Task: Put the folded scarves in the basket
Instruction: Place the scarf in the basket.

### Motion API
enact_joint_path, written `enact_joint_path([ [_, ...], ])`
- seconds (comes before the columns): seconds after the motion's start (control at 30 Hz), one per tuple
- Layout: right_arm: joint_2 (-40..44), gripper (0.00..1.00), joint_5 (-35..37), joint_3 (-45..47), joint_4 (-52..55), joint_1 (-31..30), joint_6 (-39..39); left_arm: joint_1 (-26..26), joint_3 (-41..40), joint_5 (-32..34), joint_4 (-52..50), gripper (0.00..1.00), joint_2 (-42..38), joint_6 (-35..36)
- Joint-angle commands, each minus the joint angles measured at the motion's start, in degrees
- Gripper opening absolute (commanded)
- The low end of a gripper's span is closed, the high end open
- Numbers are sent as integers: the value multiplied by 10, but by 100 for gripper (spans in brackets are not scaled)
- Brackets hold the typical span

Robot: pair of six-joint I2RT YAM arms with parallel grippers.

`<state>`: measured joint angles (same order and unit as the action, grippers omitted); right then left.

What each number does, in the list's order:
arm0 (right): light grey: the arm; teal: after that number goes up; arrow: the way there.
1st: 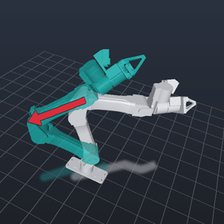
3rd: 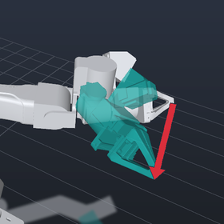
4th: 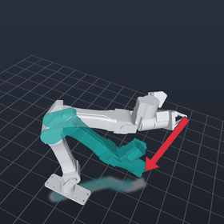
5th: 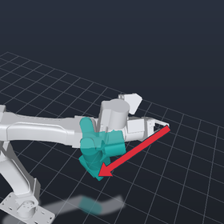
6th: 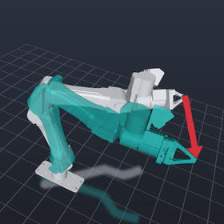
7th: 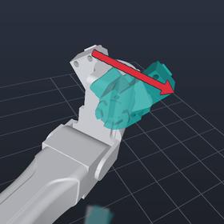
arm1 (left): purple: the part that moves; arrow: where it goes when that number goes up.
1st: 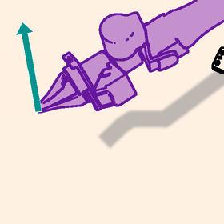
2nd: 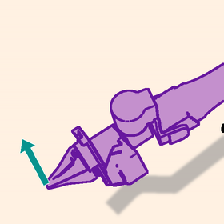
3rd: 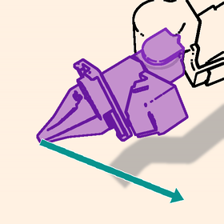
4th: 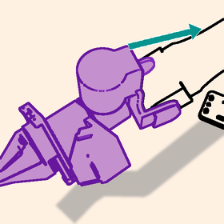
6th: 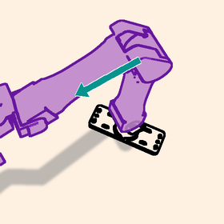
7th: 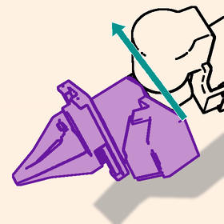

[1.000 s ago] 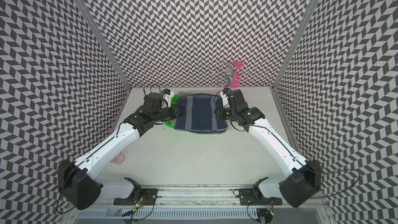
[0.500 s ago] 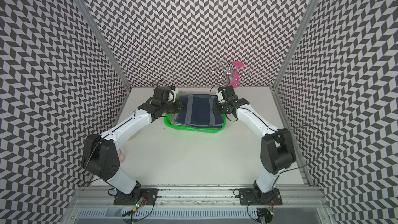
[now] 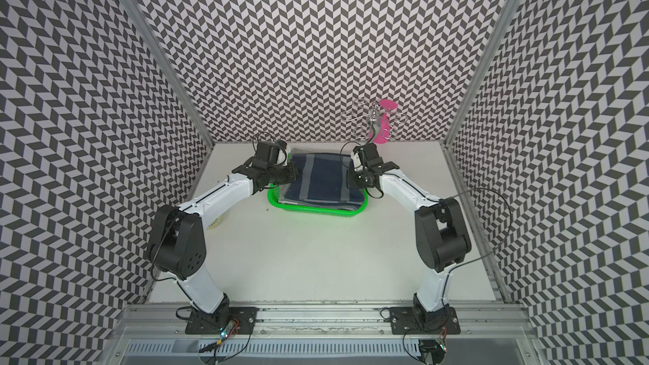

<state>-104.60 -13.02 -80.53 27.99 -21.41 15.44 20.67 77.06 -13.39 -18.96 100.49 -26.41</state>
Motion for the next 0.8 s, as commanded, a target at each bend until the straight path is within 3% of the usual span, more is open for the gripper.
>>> enact_joint_path([
  [0.0, -14, 12, 17, -5, -9, 6, -12, -13, 15, 22, -7, 4, 22, 14],
  [0.2, -8, 28, 25, -12, 6, 6, -23, -26, 17, 25, 1, 19, 25, 10],
  [0.37, 3, 39, 31, -10, 13, 8, -24, -30, 22, 23, 3, 40, 19, 7],
  [0.53, 8, 41, 34, -25, 24, 10, -26, -37, 22, 21, -5, 48, -4, 1],
  [0.77, 44, 45, 49, -29, 49, 16, -29, -62, 51, 23, -27, 50, 14, -1],
])
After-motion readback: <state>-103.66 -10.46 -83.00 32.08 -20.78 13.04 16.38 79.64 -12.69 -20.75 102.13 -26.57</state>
